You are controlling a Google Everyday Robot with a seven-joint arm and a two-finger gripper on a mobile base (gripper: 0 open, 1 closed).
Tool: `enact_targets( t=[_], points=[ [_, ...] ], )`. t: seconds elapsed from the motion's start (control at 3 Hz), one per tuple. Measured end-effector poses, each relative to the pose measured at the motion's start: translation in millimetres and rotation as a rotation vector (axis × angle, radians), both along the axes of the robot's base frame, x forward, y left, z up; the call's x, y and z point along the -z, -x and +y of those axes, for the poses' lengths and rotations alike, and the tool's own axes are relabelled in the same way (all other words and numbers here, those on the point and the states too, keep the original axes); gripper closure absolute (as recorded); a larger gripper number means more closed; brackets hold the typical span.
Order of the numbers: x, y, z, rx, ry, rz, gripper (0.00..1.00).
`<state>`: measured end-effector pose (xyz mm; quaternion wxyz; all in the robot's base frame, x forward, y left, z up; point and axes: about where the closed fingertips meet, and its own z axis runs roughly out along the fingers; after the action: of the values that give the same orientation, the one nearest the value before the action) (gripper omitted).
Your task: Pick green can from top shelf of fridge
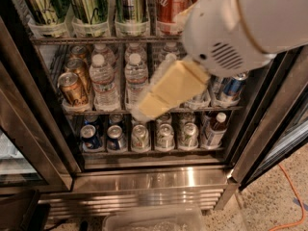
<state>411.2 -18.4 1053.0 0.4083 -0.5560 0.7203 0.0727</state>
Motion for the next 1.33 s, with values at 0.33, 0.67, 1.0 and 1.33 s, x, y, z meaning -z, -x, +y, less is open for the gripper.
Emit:
enact_targets(
  t=[0.33, 0.67, 1.0, 1.33],
  points=[
    [25.7, -44.9, 26.4, 0.045, -0.109, 0.005, 0.00],
    [43.6, -86.4, 21.9, 0.107, -0.205, 0.002, 0.00],
    [43.5, -86.4, 21.9, 0.107, -0.205, 0.002, 0.00],
    [40.8, -86.2, 30.6, 0.156, -0.228, -0.040, 0.00]
  ],
)
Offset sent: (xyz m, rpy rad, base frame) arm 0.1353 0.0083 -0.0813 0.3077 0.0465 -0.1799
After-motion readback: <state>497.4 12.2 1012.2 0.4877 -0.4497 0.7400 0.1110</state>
